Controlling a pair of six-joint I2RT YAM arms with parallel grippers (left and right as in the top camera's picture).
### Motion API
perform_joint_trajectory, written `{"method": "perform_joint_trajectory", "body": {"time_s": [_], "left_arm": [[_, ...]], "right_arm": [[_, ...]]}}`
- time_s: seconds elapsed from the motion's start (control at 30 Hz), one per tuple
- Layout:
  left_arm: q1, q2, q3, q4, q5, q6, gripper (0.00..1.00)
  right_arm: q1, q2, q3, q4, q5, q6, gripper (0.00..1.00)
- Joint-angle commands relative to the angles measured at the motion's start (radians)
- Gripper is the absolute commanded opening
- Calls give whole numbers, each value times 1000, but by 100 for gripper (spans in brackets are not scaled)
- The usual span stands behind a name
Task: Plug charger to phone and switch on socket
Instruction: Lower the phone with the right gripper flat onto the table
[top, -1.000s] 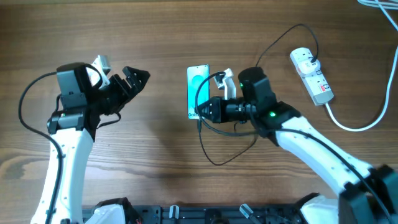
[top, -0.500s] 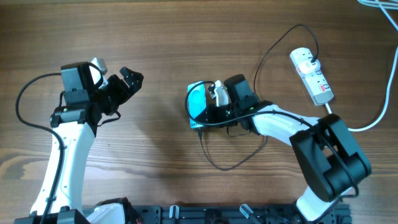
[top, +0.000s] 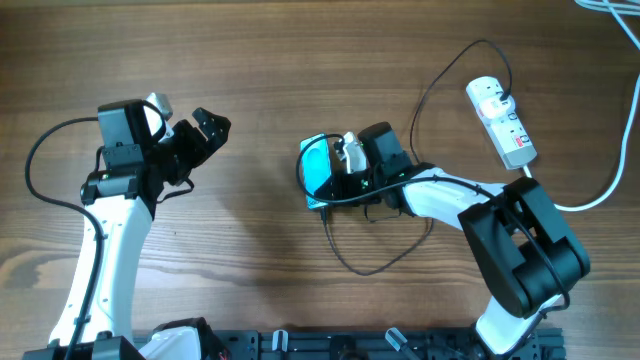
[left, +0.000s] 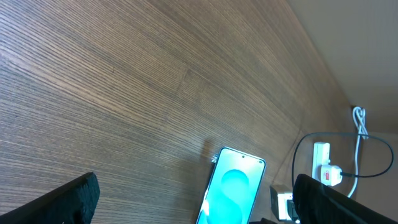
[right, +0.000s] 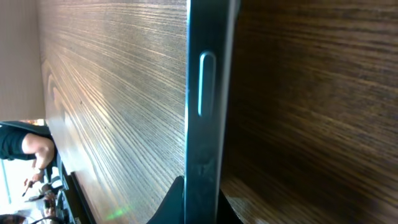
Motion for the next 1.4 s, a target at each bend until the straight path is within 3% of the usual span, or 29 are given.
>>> {"method": "perform_joint_trajectory", "body": {"time_s": [0.0,0.37,0.6,0.87,0.97,1.13,1.3,1.37], "left_arm": [[7,6,2,-1,-13,23,100],[7,6,2,-1,-13,23,100],[7,6,2,-1,-13,23,100],[7,6,2,-1,-13,23,100],[7,6,2,-1,-13,23,100],[7,6,2,-1,-13,23,100],[7,6,2,-1,-13,23,100],[7,6,2,-1,-13,23,100]], "right_arm": [[2,12,-2,-2,119,-54,4],[45,42,-2,44,164,-50,7],[45,42,-1,49,82,42,5],[45,42,-2,101,63,397,6],[45,42,-2,100,62,389,14],[45,42,-2,96,61,392,15],[45,42,-2,95,70,391,34],[45,42,-2,84,98,389,35]]}}
